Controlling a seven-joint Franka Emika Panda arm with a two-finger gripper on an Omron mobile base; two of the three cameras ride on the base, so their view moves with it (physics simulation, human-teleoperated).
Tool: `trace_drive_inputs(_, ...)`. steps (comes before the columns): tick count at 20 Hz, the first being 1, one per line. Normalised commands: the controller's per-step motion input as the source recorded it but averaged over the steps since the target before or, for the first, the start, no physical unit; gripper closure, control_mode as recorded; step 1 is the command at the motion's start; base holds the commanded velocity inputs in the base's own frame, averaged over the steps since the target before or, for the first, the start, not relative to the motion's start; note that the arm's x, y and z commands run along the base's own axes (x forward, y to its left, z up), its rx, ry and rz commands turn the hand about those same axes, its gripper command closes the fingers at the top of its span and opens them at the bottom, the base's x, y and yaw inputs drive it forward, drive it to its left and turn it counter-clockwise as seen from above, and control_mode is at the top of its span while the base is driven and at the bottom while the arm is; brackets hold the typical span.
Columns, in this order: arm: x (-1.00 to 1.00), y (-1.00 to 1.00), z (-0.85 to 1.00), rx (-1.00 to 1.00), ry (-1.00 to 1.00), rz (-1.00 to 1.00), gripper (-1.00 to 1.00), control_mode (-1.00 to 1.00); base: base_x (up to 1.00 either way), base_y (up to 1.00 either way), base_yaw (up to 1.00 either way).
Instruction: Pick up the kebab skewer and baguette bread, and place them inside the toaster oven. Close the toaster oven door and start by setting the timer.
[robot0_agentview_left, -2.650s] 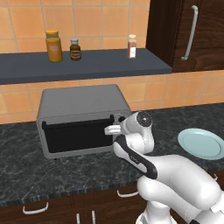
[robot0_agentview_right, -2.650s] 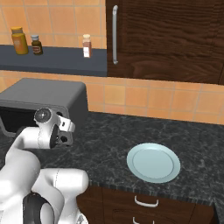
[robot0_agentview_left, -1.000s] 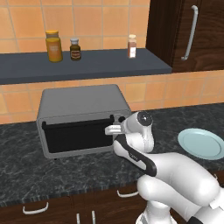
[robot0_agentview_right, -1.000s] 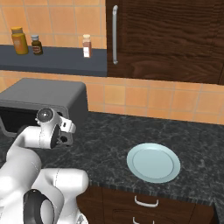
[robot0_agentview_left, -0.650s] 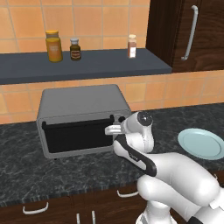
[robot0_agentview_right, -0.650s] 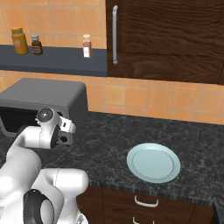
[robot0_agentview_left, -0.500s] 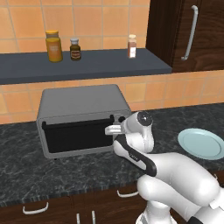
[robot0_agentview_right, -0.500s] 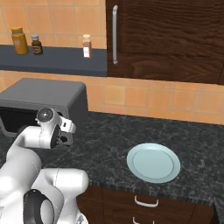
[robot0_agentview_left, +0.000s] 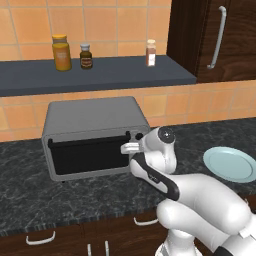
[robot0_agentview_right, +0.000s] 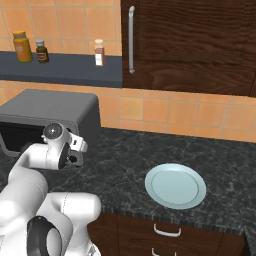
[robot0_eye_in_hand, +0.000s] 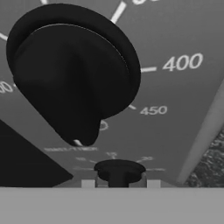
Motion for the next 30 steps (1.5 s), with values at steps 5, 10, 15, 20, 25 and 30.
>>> trace_drive_inputs(5, 0.12, 0.0, 0.0, 0.02, 0.0, 0.0, 1.0, -1.0, 0.0, 0.0, 0.0)
trace_drive_inputs(10, 0.06, -0.04, 0.0, 0.07, -0.02, 0.0, 1.0, -1.0, 0.0, 0.0, 0.0)
trace_drive_inputs(15, 0.0, -0.12, 0.0, 0.11, -0.01, 0.0, 1.0, -1.0, 0.0, 0.0, 0.0)
trace_drive_inputs(20, 0.0, -0.12, 0.0, 0.11, -0.01, 0.0, 1.0, -1.0, 0.0, 0.0, 0.0)
trace_drive_inputs(25, 0.0, -0.02, 0.0, 0.11, -0.03, 0.0, 1.0, -1.0, 0.0, 0.0, 0.0)
trace_drive_inputs(30, 0.0, -0.01, 0.0, 0.11, -0.01, 0.0, 1.0, -1.0, 0.0, 0.0, 0.0)
